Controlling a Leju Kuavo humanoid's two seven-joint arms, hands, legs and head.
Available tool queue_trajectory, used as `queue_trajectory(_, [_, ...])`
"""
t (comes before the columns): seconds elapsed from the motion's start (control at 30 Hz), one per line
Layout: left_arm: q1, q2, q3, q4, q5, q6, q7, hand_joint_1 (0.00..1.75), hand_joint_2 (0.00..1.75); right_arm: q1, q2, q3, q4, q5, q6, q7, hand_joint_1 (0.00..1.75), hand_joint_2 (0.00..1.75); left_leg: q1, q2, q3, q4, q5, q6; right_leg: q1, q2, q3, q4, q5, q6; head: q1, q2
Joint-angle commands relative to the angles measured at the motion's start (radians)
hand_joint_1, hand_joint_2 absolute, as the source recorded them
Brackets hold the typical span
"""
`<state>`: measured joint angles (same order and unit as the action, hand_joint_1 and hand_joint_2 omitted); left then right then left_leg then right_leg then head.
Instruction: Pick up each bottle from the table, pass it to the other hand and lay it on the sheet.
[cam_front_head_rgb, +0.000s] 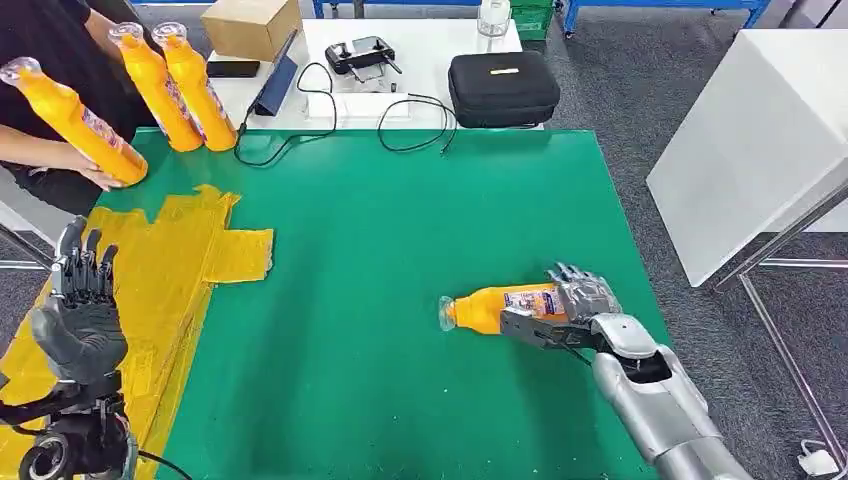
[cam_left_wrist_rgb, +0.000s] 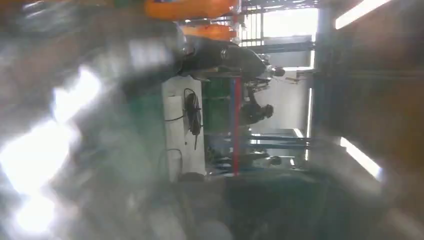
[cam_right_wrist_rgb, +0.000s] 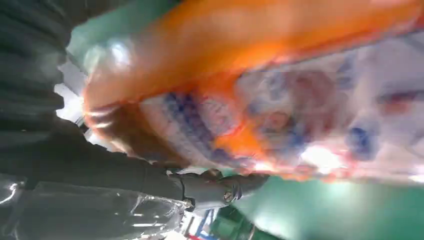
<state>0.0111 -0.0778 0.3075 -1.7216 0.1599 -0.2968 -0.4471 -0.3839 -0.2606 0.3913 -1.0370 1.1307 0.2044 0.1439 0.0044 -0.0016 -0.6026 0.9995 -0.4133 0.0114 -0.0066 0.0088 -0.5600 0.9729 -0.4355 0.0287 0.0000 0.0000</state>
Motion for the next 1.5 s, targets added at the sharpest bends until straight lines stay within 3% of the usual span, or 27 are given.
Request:
queue_trajectory(0.03, [-0.061, 0.026, -0.022, 0.115, 0.014, 0.001, 0.003, 0.00, 0.00, -0.133, 0.068, 0.126, 0.332, -0.036, 0.055, -0.060, 1.75, 1.75, 0.001, 0.003, 0.005, -0.002, 0.000, -0.001, 0.001, 0.001, 0.004, -0.002, 0.001, 0.000, 0.000, 0.000])
queue_trajectory(0.43, [-0.058, 0.030, -0.016, 0.115, 0.025, 0.004, 0.001, 0.00, 0.00, -0.131, 0.063, 0.135, 0.323, -0.075, 0.045, -0.068, 1.75, 1.75, 0.001, 0.001, 0.010, -0.002, 0.001, 0.000, 0.001, 0.000, 0.008, -0.002, 0.002, 0.000, 0.000, 0.000])
queue_trajectory(0.57, [-0.052, 0.031, -0.018, 0.122, 0.042, 0.000, 0.017, 0.00, 0.00, -0.109, 0.057, 0.093, 0.250, -0.215, 0.036, -0.076, 1.75, 1.75, 0.001, 0.002, 0.010, -0.001, 0.001, 0.000, 0.001, 0.000, 0.009, -0.002, 0.002, 0.001, 0.000, 0.000])
queue_trajectory(0.67, [-0.035, 0.036, -0.052, 0.138, 0.075, -0.003, 0.091, 0.00, 0.00, 0.006, 0.044, 0.000, 0.008, -0.430, -0.019, -0.115, 1.75, 1.75, 0.000, 0.000, 0.010, -0.002, 0.001, 0.000, 0.000, -0.002, 0.009, -0.002, 0.001, 0.001, 0.000, 0.000])
queue_trajectory(0.7, [-0.027, 0.035, -0.064, 0.141, 0.095, -0.003, 0.115, 0.00, 1.75, 0.042, 0.037, -0.008, -0.075, -0.469, -0.033, -0.110, 1.75, 1.75, 0.000, 0.000, 0.010, -0.002, 0.001, 0.000, 0.000, -0.001, 0.008, -0.002, 0.001, 0.001, 0.000, 0.000])
queue_trajectory(0.87, [0.056, -0.008, -0.145, 0.097, 0.224, -0.019, 0.185, 0.00, 1.75, 0.190, 0.076, -0.042, -0.470, -0.627, -0.185, -0.160, 1.75, 1.75, -0.001, 0.002, 0.007, -0.001, 0.000, 0.000, -0.001, 0.000, 0.005, 0.000, 0.001, 0.001, -0.001, 0.000])
queue_trajectory(0.93, [0.106, -0.042, -0.207, 0.059, 0.279, -0.058, 0.193, 0.00, 1.75, 0.228, 0.109, -0.030, -0.581, -0.653, -0.237, -0.207, 1.75, 1.75, -0.001, 0.001, 0.003, 0.000, 0.000, 0.000, -0.001, 0.000, 0.002, 0.001, 0.000, 0.001, 0.000, 0.000])
queue_trajectory(1.0, [0.142, -0.060, -0.273, 0.036, 0.291, -0.049, 0.191, 0.00, 1.75, 0.234, 0.126, 0.014, -0.629, -0.636, -0.255, -0.187, 1.75, 1.75, -0.001, 0.001, 0.003, 0.000, -0.002, 0.000, 0.000, 0.000, 0.002, 0.001, -0.001, 0.001, 0.000, 0.000])
queue_trajectory(1.3, [0.117, -0.041, -0.346, 0.072, 0.302, -0.006, 0.192, 0.00, 1.75, 0.140, 0.201, 0.088, -0.519, -0.728, -0.269, -0.193, 1.75, 1.75, 0.000, 0.001, -0.002, 0.000, 0.000, 0.000, -0.001, 0.001, -0.002, 0.000, 0.001, 0.002, 0.000, 0.000])
queue_trajectory(1.5, [0.071, -0.047, -0.400, 0.089, 0.293, -0.015, 0.193, 0.00, 1.75, 0.019, 0.297, 0.142, -0.303, -0.750, -0.273, -0.174, 1.75, 1.75, 0.000, 0.005, 0.000, 0.000, 0.000, 0.000, 0.000, 0.004, -0.001, 0.000, 0.002, 0.001, -0.001, 0.000])
